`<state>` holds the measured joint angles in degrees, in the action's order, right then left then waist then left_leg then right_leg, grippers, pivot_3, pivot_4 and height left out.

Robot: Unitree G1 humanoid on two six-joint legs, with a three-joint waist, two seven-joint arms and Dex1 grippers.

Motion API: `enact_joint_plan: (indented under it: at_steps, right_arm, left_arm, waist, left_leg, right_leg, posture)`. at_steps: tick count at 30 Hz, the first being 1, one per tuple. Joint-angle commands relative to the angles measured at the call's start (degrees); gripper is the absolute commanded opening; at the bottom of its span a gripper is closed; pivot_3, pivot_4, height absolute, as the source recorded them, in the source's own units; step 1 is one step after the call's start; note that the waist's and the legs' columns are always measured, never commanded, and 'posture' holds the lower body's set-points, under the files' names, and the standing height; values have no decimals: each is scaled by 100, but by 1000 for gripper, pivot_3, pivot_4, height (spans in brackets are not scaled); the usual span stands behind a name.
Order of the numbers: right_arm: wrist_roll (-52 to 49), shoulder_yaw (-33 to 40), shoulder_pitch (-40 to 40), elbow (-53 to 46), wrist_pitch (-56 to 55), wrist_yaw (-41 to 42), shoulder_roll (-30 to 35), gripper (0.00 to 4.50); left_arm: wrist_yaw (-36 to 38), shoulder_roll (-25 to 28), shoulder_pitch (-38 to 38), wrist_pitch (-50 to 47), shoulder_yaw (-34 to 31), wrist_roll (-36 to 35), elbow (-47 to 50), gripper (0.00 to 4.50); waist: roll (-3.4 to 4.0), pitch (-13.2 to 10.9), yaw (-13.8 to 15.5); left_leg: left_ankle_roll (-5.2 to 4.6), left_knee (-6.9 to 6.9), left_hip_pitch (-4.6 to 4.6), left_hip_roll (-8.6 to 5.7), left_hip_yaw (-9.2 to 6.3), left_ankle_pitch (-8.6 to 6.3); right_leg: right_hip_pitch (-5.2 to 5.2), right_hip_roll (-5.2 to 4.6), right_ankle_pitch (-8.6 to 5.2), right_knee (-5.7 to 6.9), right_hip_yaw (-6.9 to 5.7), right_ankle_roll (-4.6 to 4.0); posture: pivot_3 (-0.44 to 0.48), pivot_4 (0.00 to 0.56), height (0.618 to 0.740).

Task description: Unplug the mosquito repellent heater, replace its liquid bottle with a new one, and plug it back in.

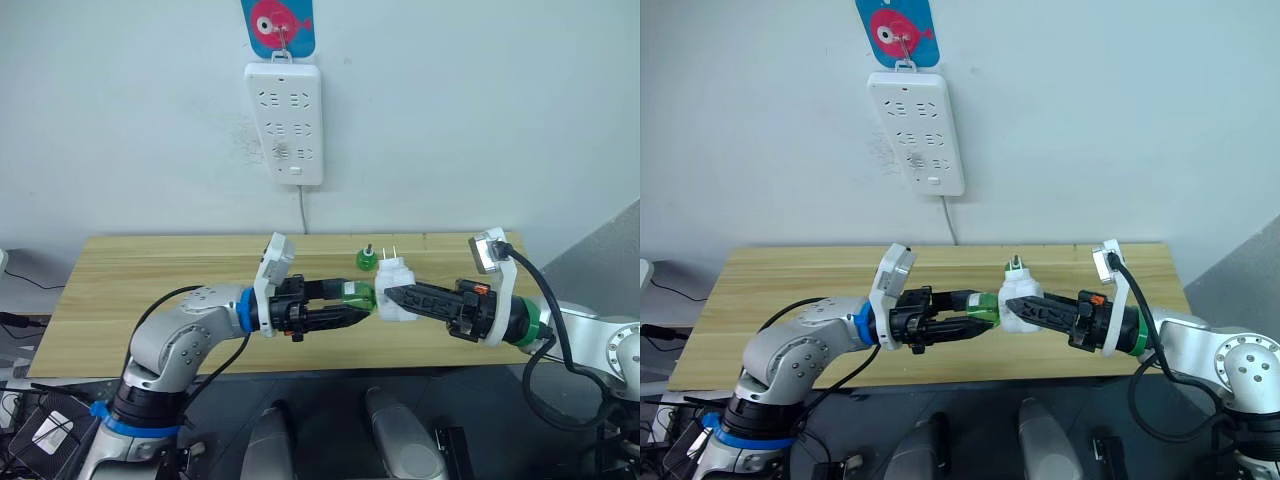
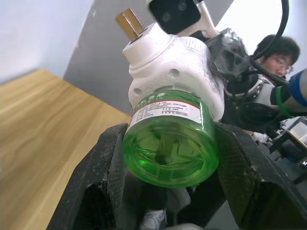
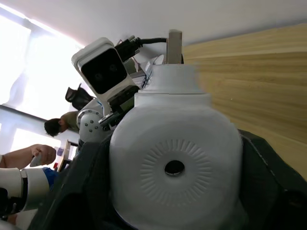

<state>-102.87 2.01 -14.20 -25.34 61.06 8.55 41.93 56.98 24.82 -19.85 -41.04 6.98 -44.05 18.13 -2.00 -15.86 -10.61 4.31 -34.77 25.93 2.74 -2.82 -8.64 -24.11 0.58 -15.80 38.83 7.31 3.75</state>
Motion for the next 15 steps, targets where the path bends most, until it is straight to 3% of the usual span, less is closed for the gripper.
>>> enact_joint_plan:
  at_steps: [1, 9, 15]
  right_arm:
    - [-215, -82, -15, -339, -22, 144, 84, 4500]
    - [187, -132, -40, -505, 7, 438, 307, 4500]
    - [1998, -323, 111, -1446, -183, 1704, 701, 4500]
  left_arm:
    - [-164, -105, -85, 375, 3, 278, 39, 2372]
    - [-399, -333, -126, 664, -94, 439, -152, 2372]
    - [-539, -503, -243, 749, -192, 453, -262, 2372]
  waist:
    - [-9, -5, 5]
    - [-11, -6, 43]
    - [-10, -7, 122]
  left_leg:
    - [0, 0, 0, 1, -1, 0]
    - [0, 0, 1, 1, 0, 0]
    - [0, 0, 1, 2, -2, 0]
  right_leg:
    - [-1, 1, 0, 0, -1, 0]
    - [-1, 1, 1, 0, 0, 3]
    - [-2, 1, 1, 0, -4, 2]
  posture:
    - [-222, 276, 735]
    - [-226, 277, 735]
    - [-228, 276, 735]
